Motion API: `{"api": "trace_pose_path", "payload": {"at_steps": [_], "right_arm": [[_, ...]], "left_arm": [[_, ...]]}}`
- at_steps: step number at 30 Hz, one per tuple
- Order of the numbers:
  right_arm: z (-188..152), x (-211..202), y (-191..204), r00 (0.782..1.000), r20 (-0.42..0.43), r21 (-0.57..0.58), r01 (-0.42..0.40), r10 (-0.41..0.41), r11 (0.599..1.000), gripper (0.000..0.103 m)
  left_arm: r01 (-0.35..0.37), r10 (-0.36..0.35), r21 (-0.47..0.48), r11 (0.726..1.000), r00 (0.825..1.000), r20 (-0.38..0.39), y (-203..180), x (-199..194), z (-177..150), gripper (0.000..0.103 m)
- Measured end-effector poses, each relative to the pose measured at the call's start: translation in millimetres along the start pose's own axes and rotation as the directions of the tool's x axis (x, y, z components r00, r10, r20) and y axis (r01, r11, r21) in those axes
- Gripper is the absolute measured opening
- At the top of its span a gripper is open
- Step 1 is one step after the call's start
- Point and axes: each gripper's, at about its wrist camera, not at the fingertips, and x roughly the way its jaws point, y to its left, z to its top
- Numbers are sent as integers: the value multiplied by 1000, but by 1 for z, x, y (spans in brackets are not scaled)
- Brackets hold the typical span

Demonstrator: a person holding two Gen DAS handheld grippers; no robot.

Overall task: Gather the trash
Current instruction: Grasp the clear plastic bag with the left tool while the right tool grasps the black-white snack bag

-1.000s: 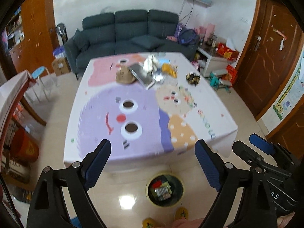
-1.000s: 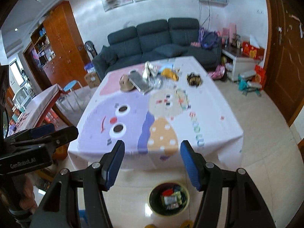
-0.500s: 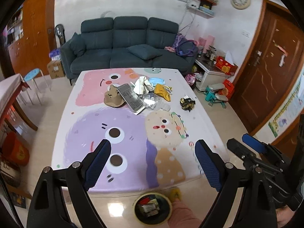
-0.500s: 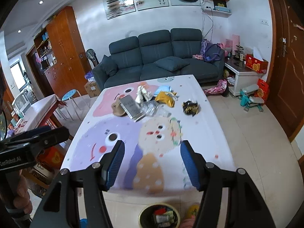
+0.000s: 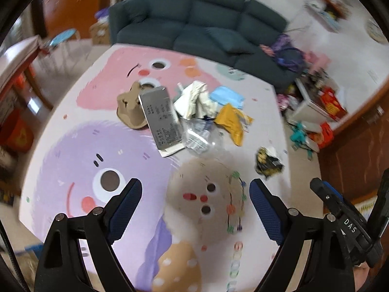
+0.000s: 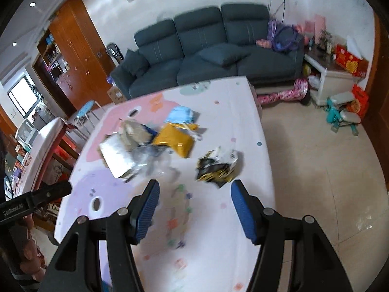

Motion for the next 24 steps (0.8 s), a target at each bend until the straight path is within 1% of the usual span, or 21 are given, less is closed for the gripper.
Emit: {"api": "trace_pose_path", "payload": {"at_steps": [3, 7, 12, 15, 16, 18, 22, 24], "right_arm": [[18, 43, -24, 997, -72, 37, -12, 14, 999, 62], [33, 93, -43, 989, -146, 92, -17, 30, 996, 62], [39, 132, -47, 974, -216, 109, -41, 64, 993, 62], [38, 145, -45, 967, -243, 88, -62, 82, 994, 61], [40, 148, -44, 965, -245, 82, -72, 90, 994, 59], [41, 151, -41, 963, -245, 53, -99, 109, 994, 57], [47, 152, -31, 961, -246, -5, -135, 130, 991, 54], [55, 148, -23, 964, -224, -25, -156, 147, 987, 54]], "left_arm": [[-34, 31, -93, 995, 999, -37, 3, 33, 9, 89], [-57, 43, -181, 982, 996, -80, 8, 65, 19, 89], [-74, 48, -224, 972, 992, -119, 5, 96, 26, 89], [-89, 58, -234, 968, 989, -134, 2, 112, 30, 89], [-93, 60, -242, 966, 988, -140, 1, 118, 31, 89], [-106, 67, -262, 959, 986, -151, 3, 127, 33, 89], [-109, 54, -335, 936, 984, -170, 13, 143, 35, 87], [-109, 50, -360, 927, 984, -170, 17, 148, 36, 87]]}}
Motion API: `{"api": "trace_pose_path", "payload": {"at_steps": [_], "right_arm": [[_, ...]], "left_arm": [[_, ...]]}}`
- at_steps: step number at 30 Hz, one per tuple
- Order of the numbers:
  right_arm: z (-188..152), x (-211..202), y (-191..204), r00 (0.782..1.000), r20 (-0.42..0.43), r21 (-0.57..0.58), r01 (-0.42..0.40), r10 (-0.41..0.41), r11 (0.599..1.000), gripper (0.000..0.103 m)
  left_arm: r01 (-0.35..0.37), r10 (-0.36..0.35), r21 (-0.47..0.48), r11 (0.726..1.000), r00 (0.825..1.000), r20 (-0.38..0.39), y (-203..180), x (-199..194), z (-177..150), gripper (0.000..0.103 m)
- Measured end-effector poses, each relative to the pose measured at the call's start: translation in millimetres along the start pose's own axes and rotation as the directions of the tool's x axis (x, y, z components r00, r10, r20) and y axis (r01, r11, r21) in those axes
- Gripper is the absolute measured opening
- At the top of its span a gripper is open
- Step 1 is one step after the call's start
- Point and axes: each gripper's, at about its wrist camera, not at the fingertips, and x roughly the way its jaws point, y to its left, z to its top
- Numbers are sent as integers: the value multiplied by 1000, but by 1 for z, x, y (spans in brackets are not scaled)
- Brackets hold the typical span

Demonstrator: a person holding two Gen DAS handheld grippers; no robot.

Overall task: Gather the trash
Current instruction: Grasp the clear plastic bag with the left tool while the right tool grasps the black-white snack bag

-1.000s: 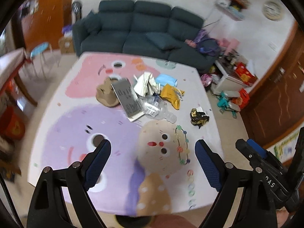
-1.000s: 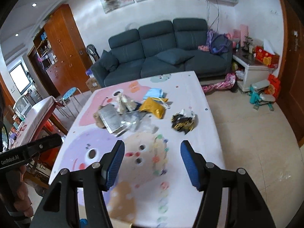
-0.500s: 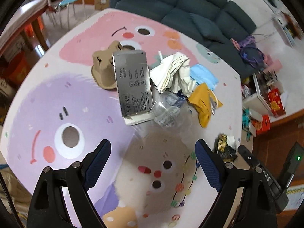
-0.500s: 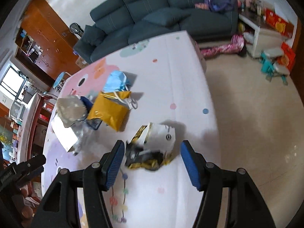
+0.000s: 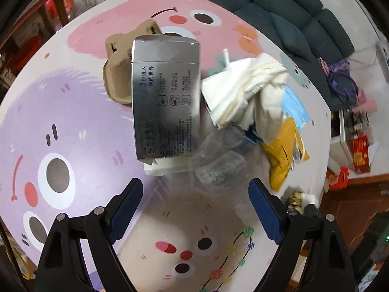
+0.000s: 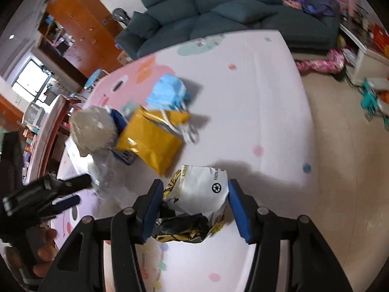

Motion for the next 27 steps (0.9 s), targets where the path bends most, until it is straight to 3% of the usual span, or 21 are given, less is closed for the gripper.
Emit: {"api": "trace_pose_path", "payload": {"at_steps": [10, 15, 20, 27], "right_arm": [[17, 10, 54, 1000, 11, -199, -25, 28, 980, 54], [11, 23, 61, 999, -11, -223, -32, 30, 974, 54], [8, 31, 63, 999, -41, -236, -34, 25, 971, 54], [0, 35, 59, 998, -58, -224, -39, 27, 974, 53]], "left_arm": [[68, -69, -26, 997, 997, -23, 0, 19, 5, 87], [86, -87, -21, 996, 995, -38, -13, 30, 5, 87], [110, -110, -18, 994, 994, -28, -20, 34, 3, 73], [100, -99, -16, 995, 995, 4, -26, 39, 5, 72]]}}
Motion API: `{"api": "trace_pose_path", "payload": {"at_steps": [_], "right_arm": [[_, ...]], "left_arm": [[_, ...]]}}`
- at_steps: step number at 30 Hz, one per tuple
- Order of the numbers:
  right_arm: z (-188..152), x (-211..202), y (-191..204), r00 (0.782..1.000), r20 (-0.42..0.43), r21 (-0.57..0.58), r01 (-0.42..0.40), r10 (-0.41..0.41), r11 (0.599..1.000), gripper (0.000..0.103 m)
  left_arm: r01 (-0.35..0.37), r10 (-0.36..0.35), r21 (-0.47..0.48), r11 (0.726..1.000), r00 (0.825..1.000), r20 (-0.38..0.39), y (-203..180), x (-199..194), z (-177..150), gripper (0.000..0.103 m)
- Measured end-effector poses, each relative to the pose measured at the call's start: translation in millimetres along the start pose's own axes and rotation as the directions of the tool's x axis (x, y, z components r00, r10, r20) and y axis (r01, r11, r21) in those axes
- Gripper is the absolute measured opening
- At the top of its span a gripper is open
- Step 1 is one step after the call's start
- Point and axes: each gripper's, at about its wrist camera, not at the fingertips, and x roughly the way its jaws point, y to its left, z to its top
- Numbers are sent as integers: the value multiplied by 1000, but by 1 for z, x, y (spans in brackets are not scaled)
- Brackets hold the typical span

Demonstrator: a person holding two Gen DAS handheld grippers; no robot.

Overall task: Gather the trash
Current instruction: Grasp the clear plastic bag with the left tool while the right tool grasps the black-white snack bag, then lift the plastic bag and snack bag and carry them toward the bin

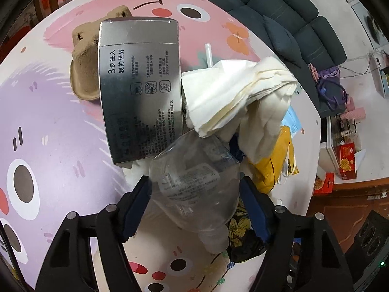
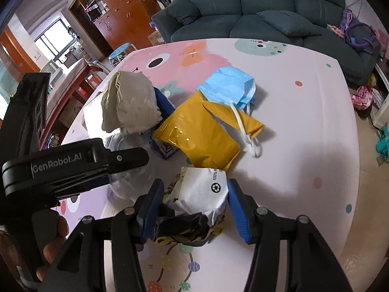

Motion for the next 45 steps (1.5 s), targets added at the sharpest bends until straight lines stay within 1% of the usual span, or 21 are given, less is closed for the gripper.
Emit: {"api": "trace_pose_path", "payload": {"at_steps": [4, 9, 14, 19, 23, 27, 30, 33, 35, 37, 38, 40, 42, 45], "right_arm": [[-1, 0, -1, 1000, -5, 10, -14, 14, 1000, 53], [-8, -6, 0, 999, -10, 24, -36, 37, 999, 52], [-25, -15, 7, 998, -24, 40, -56, 57, 998, 52], [-45, -27, 17, 996, -29, 84, -82, 85, 993, 52], [-64, -42, 33, 995, -18, 108, -94, 96, 990, 52], [-84, -61, 54, 997, 12, 122, -83, 82, 989, 52], [-102, -77, 73, 997, 50, 151, -67, 60, 986, 52], [-129, -97, 99, 995, 101, 200, -37, 17, 979, 52], [-149, -110, 118, 991, 136, 242, -18, -16, 970, 52], [-176, -124, 140, 984, 168, 300, 6, -59, 954, 52], [-182, -127, 145, 982, 176, 318, 12, -71, 948, 52], [-211, -138, 166, 973, 200, 373, 37, -119, 927, 52], [-232, -144, 179, 967, 208, 417, 50, -149, 907, 52], [-263, -150, 196, 961, 207, 481, 62, -182, 875, 52]], "left_arm": [[-13, 13, 17, 1000, 1000, 12, -2, -5, -5, 71], [11, -11, 33, 999, 1000, 2, -1, -14, -15, 71], [22, -20, 74, 997, 999, -26, 19, -34, -30, 71], [22, -16, 161, 987, 999, -40, 30, -56, -49, 71], [35, -22, 233, 972, 998, -58, 43, -79, -64, 71], [62, -39, 324, 944, 996, -77, 63, -106, -81, 71], [106, -71, 399, 911, 992, -102, 79, -127, -93, 71], [153, -100, 487, 860, 986, -133, 95, -149, -108, 71], [180, -116, 541, 821, 982, -151, 102, -162, -115, 71], [214, -134, 599, 771, 975, -176, 114, -177, -126, 71], [223, -137, 621, 751, 973, -184, 117, -183, -130, 71], [243, -139, 668, 703, 969, -206, 130, -196, -142, 71], [259, -135, 700, 665, 964, -229, 140, -207, -154, 71], [281, -114, 736, 616, 956, -270, 152, -216, -174, 71]]}}
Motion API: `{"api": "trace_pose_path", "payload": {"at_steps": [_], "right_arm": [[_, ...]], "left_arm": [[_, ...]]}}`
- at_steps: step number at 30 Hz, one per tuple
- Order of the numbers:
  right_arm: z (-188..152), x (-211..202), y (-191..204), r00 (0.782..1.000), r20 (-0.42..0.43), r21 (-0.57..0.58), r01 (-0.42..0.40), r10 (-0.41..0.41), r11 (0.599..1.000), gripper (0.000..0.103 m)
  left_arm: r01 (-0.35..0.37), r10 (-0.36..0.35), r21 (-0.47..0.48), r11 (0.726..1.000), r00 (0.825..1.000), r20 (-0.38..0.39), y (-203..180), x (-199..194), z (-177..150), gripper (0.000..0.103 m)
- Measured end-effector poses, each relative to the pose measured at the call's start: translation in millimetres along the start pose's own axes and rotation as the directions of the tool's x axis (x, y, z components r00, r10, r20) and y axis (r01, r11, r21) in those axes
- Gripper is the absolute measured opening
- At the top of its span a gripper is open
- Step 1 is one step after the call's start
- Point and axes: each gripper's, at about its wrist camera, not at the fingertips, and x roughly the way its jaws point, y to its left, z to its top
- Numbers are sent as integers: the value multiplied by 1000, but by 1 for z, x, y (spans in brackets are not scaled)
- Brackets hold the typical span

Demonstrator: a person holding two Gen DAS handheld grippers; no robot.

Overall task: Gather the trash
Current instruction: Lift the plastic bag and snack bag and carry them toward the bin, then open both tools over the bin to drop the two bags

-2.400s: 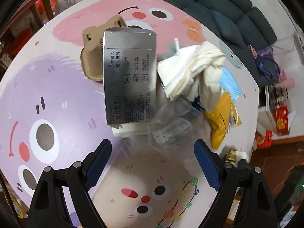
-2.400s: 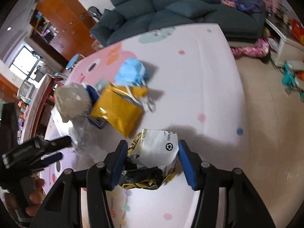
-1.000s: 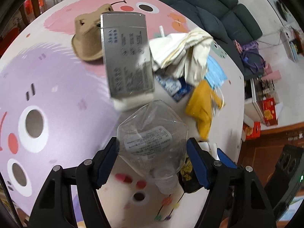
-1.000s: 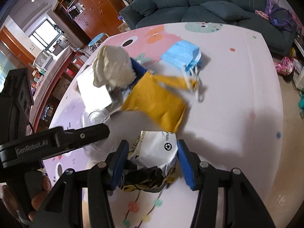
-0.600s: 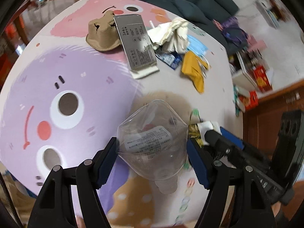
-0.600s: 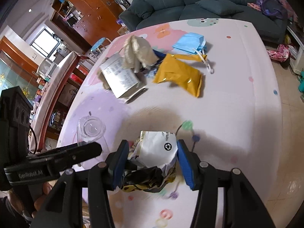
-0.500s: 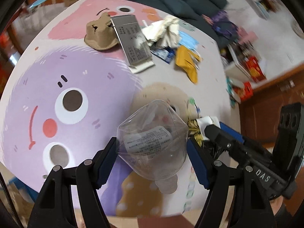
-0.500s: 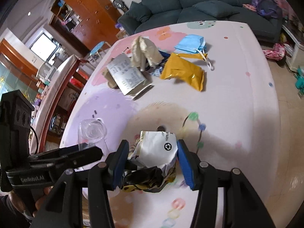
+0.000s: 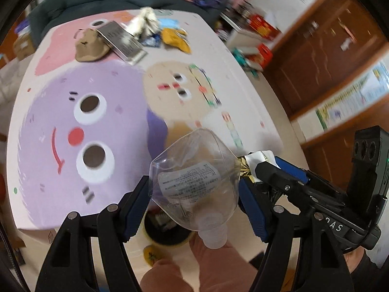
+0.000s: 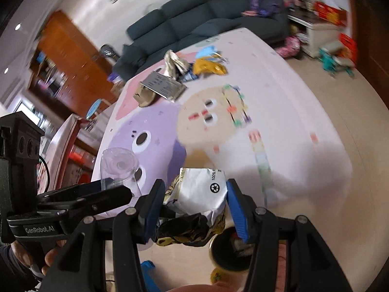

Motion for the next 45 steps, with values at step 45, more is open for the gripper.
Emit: {"api": "trace_pose_path", "payload": {"at_steps": [45], "right_arm": [[-280, 170, -145, 977, -171, 412, 190, -129, 891, 55]], "left_arm": [[-97, 196, 340, 936, 943, -270, 22, 243, -211, 69]]}}
